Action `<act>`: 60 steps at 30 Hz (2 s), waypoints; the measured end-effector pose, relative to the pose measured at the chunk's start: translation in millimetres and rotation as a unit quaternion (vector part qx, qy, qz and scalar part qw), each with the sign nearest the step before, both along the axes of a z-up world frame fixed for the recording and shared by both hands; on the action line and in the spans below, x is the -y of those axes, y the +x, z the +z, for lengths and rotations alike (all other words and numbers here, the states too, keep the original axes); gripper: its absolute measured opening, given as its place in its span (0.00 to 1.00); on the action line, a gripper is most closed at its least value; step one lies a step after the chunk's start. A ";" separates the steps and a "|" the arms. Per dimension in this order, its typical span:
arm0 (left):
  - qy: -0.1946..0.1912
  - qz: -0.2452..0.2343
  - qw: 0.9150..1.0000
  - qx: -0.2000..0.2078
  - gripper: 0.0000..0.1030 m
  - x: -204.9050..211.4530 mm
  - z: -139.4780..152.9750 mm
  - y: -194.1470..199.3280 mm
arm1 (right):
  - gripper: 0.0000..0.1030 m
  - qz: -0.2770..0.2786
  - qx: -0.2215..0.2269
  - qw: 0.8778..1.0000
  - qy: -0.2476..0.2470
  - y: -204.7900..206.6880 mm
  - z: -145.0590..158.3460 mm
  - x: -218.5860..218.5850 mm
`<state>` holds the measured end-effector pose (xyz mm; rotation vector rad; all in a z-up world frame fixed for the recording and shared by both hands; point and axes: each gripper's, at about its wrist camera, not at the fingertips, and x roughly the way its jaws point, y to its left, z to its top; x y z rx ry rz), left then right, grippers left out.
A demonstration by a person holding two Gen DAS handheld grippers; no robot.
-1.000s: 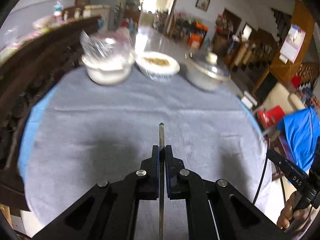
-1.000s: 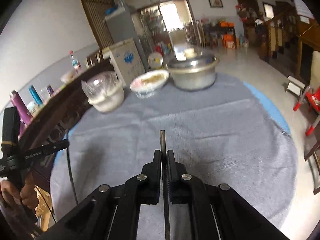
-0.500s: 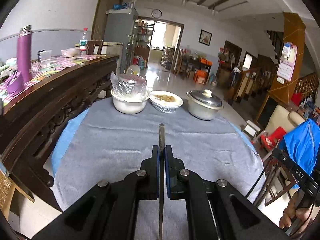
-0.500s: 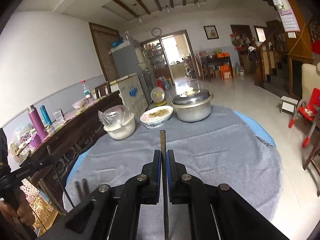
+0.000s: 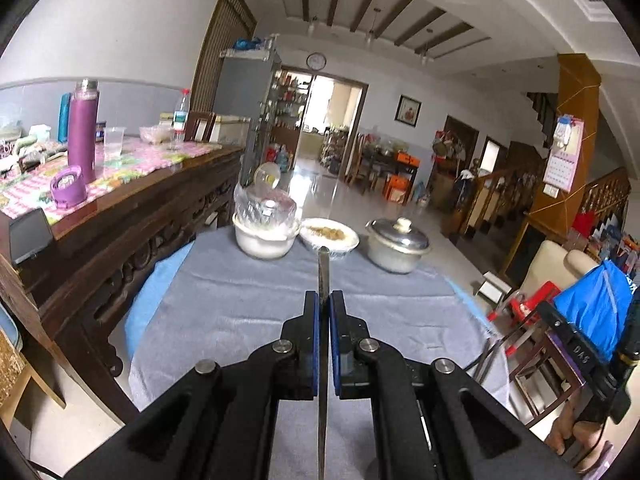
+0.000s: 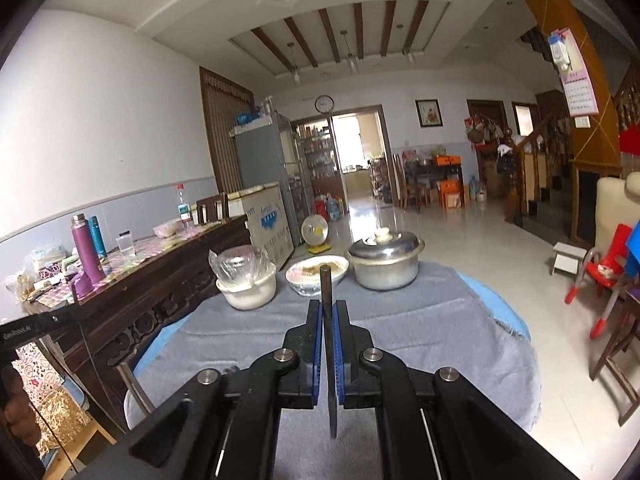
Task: Organize utensils
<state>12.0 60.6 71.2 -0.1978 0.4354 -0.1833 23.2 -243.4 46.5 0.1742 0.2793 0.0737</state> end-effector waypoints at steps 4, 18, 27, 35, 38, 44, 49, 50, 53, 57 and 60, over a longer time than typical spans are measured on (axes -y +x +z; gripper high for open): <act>-0.002 -0.010 1.000 0.024 0.05 4.3 16.9 -14.1 | 0.06 0.003 0.012 1.000 -0.004 -9.0 7.6 -0.8; -0.015 -0.050 0.997 0.060 0.05 24.3 49.0 -33.5 | 0.06 0.017 0.052 0.998 0.014 -33.1 30.6 10.8; -0.023 -0.074 0.996 0.050 0.05 43.8 50.8 -30.4 | 0.06 0.031 0.063 0.997 0.011 -41.2 41.3 4.3; -0.018 -0.089 0.995 0.044 0.05 62.7 48.8 -29.3 | 0.06 0.042 0.073 0.996 0.013 -48.5 45.9 2.7; -0.019 -0.091 0.995 0.038 0.05 66.3 47.7 -26.1 | 0.06 0.045 0.077 0.996 0.017 -49.6 48.8 2.3; -0.016 -0.092 0.995 0.036 0.05 72.3 47.4 -22.2 | 0.06 0.054 0.086 0.995 0.018 -51.7 59.8 -3.0; -0.018 -0.093 0.995 0.033 0.05 73.5 46.2 -19.7 | 0.06 0.065 0.097 0.993 0.013 -55.9 70.5 -9.7; -0.018 -0.092 0.995 0.031 0.05 74.1 45.7 -18.4 | 0.06 0.069 0.100 0.993 0.012 -57.3 72.1 -11.2; -0.021 -0.091 0.995 0.026 0.05 72.6 43.4 -14.8 | 0.06 0.081 0.104 0.991 0.006 -63.7 75.9 -18.2; -0.023 -0.087 0.996 0.021 0.05 71.0 40.8 -12.1 | 0.06 0.099 0.112 0.989 0.003 -74.7 79.1 -27.6; -0.023 -0.081 0.996 0.019 0.05 71.3 37.6 -11.1 | 0.06 0.112 0.118 0.987 0.000 -82.3 80.8 -34.7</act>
